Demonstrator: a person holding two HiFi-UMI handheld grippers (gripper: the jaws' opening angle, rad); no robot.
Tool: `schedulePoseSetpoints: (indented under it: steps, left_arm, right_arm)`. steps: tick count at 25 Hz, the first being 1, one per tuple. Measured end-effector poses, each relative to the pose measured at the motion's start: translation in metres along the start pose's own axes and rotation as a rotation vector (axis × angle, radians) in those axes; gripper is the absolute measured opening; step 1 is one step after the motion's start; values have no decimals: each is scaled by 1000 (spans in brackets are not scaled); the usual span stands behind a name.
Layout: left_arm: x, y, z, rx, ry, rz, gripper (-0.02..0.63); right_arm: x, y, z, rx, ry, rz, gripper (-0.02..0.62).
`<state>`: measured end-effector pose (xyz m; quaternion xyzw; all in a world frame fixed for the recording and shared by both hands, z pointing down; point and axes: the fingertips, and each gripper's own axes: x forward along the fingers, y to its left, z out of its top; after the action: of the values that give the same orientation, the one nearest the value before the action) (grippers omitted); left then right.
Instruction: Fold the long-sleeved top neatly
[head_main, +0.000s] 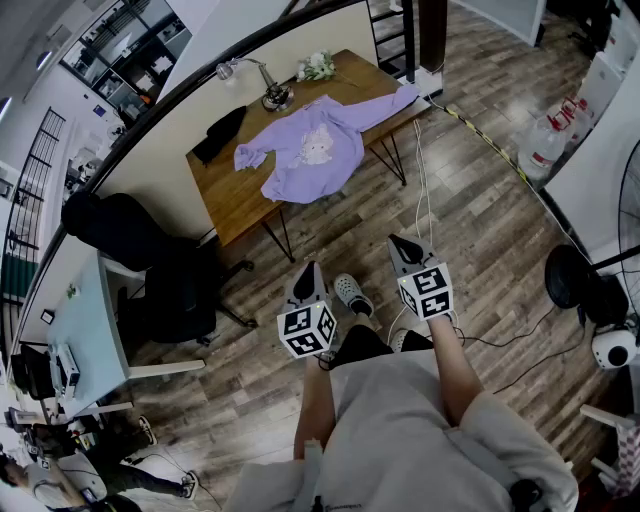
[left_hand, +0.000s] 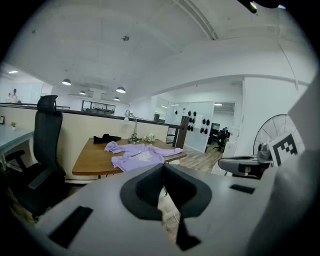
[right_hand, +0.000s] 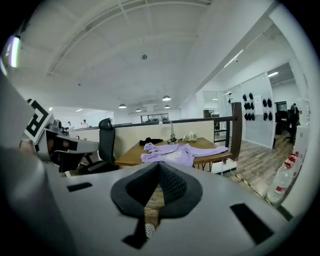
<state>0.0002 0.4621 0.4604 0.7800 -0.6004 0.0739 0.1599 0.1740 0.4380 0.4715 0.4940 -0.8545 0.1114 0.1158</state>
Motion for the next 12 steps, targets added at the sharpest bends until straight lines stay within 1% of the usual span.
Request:
schedulePoseSetpoints:
  steps: [3, 8, 12]
  left_arm:
    - [3, 4, 4, 24, 1, 1, 23]
    - [4, 6, 10, 20, -23, -18, 23]
    - [12, 5, 12, 84, -6, -31, 23]
  right_arm:
    - [6, 3, 2, -1, 0, 5, 3]
    - [12, 4, 6, 1, -4, 12, 3]
    - [23, 4, 11, -22, -1, 27, 3]
